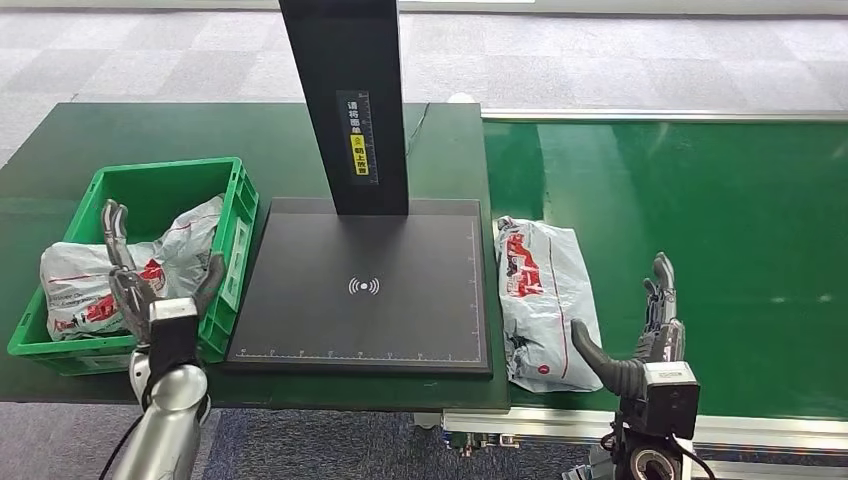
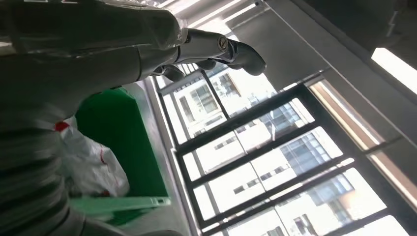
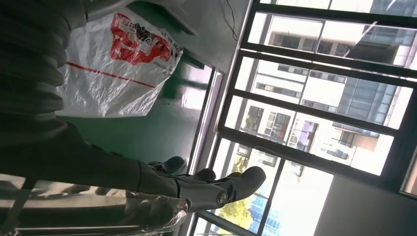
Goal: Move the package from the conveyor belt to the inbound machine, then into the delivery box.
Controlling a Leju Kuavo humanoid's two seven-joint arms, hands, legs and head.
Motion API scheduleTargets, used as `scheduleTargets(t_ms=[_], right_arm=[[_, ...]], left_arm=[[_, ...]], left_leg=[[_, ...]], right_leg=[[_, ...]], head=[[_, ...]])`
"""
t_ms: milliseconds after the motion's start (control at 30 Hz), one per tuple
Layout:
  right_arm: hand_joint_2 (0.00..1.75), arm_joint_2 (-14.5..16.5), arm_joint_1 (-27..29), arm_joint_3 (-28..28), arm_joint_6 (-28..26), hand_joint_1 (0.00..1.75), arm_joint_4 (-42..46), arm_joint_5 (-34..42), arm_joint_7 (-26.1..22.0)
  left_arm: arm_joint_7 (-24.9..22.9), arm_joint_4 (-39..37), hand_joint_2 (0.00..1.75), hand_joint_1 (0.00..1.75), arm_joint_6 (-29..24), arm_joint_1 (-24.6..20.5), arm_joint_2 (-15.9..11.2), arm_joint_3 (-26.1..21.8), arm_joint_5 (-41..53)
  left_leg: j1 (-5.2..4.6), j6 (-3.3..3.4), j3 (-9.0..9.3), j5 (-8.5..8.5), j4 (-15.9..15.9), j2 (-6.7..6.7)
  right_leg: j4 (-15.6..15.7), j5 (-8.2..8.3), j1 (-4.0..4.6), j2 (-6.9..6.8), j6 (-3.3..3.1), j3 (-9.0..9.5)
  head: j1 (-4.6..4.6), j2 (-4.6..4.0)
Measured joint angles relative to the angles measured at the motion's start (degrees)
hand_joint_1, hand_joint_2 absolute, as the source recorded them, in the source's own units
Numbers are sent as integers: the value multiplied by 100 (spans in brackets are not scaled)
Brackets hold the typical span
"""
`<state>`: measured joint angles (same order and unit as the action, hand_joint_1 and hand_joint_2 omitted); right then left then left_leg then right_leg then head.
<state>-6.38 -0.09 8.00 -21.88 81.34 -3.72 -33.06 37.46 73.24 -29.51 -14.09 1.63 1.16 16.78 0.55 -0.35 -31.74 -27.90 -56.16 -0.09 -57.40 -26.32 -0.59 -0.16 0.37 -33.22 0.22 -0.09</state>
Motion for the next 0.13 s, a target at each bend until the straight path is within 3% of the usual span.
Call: scheduleTargets(t_ms=[133], right_arm=[[175,-55,-65,78,497,0,-83,192,60]], left_arm=[[54,475,175,0,682,362,174,616,-588]], left_leg=[[1,0,-1,0,1,-1]], right_leg=[[0,0,1,0,0,0]], head=[[1,0]])
